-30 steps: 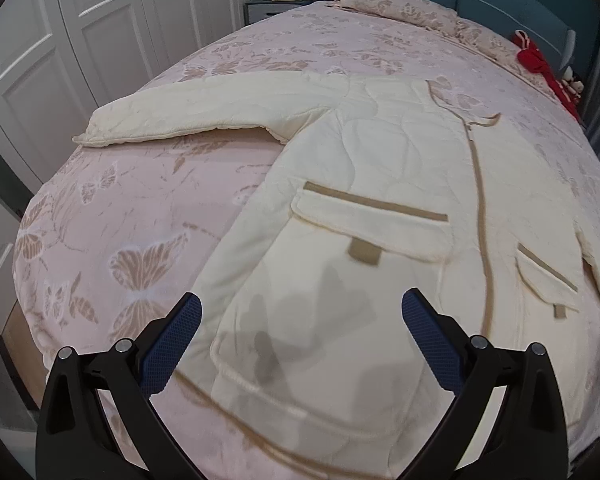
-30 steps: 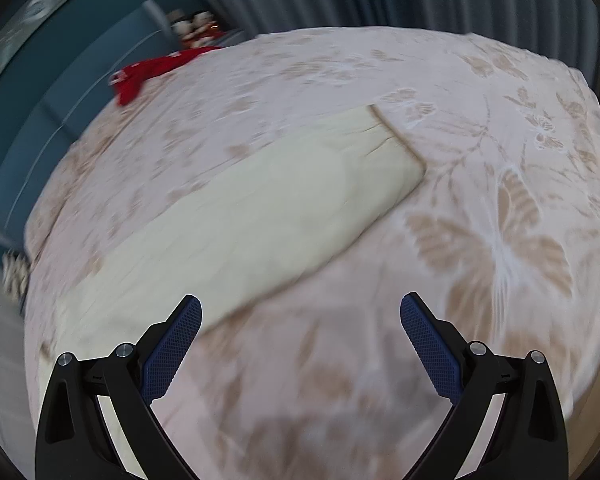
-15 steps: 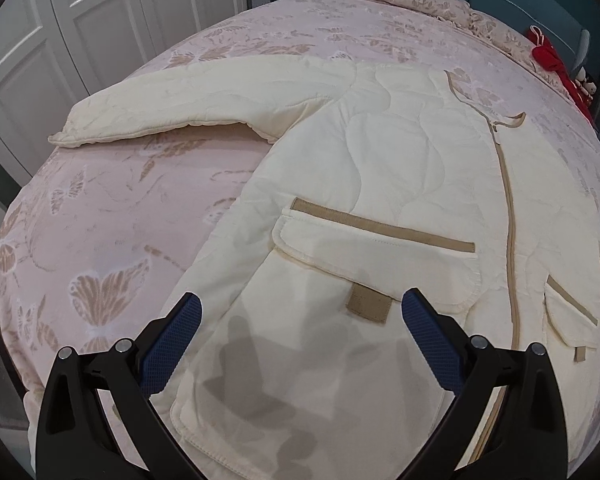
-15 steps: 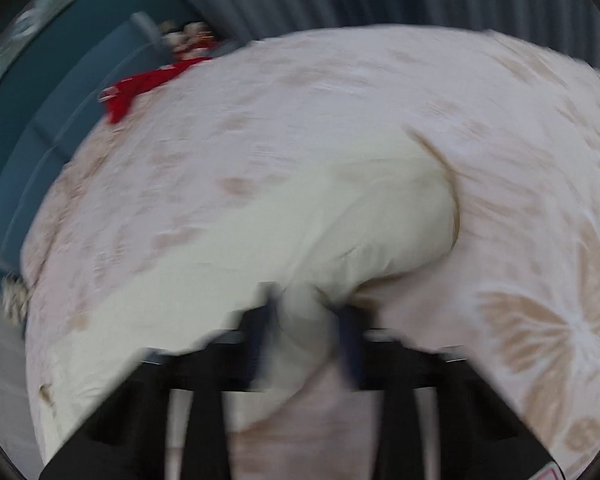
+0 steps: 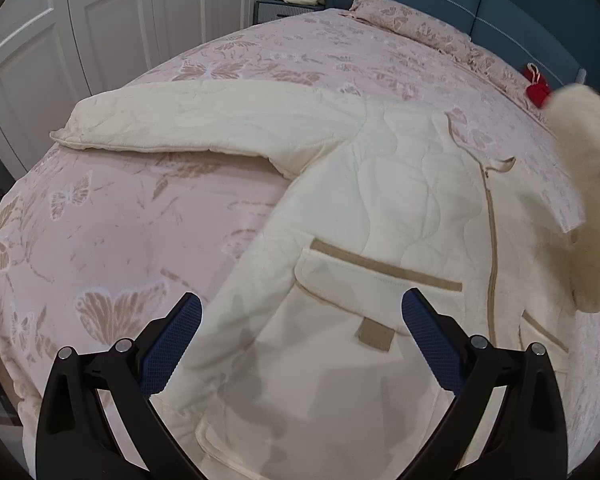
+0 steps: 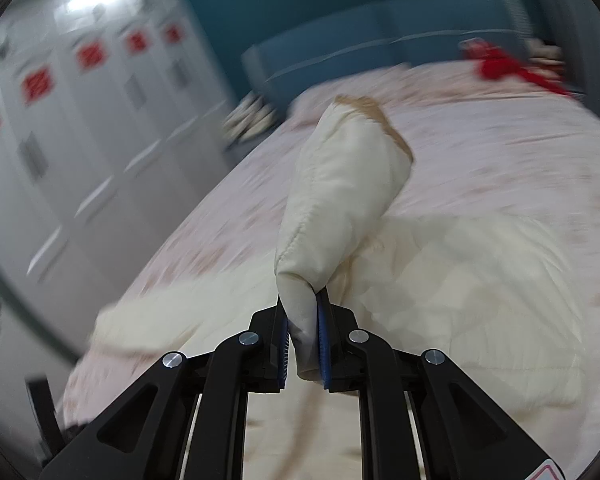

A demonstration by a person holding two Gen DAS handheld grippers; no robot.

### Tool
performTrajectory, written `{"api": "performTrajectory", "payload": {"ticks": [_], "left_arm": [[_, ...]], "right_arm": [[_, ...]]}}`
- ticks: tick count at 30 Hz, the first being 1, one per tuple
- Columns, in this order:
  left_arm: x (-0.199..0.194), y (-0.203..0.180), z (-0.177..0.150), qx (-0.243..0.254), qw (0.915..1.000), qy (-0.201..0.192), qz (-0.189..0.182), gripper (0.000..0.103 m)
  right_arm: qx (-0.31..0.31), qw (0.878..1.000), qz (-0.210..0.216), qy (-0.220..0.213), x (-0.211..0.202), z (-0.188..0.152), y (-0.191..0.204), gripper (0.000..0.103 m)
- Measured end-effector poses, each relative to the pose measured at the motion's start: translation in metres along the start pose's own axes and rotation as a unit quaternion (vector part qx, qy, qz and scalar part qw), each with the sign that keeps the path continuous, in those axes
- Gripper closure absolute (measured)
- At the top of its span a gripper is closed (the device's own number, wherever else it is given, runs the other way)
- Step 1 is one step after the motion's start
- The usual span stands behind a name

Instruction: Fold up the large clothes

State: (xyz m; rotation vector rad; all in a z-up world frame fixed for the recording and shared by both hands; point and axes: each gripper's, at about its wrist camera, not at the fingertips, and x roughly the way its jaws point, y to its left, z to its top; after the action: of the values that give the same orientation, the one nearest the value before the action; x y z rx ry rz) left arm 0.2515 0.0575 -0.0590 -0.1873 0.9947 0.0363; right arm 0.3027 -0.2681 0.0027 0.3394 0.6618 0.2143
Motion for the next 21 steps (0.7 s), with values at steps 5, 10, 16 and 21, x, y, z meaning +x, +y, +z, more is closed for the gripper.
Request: {"api": "performTrajectory", "payload": {"ticks": [5, 10, 16, 21], "left_arm": [[0.004, 0.007, 0.014, -0.015, 0.999, -0.001, -0.042, 0.005], [0.034, -0.004, 0.026, -0.036, 0.9913, 0.036, -0.122, 0.005], [0.088, -0.016, 0.022, -0.127, 0.9717, 0.102, -0.171, 0.005], [0.087, -0.035, 0.029, -0.145, 0.9673, 0.089, -0.188, 0.025]], "right_arm": [[-0.04, 0.994, 0.031, 0.097, 0.076, -0.062, 0.061, 0.06], [-0.004, 0.998, 0.012, 0.063, 0.026, -0.093, 0.043, 0.037], [0.106, 0.99, -0.085, 0.029, -0.029, -0.102, -0.051, 0.035], [0.21, 0.969, -0.133, 0.014, -0.048, -0.105, -0.138, 0.035]]}}
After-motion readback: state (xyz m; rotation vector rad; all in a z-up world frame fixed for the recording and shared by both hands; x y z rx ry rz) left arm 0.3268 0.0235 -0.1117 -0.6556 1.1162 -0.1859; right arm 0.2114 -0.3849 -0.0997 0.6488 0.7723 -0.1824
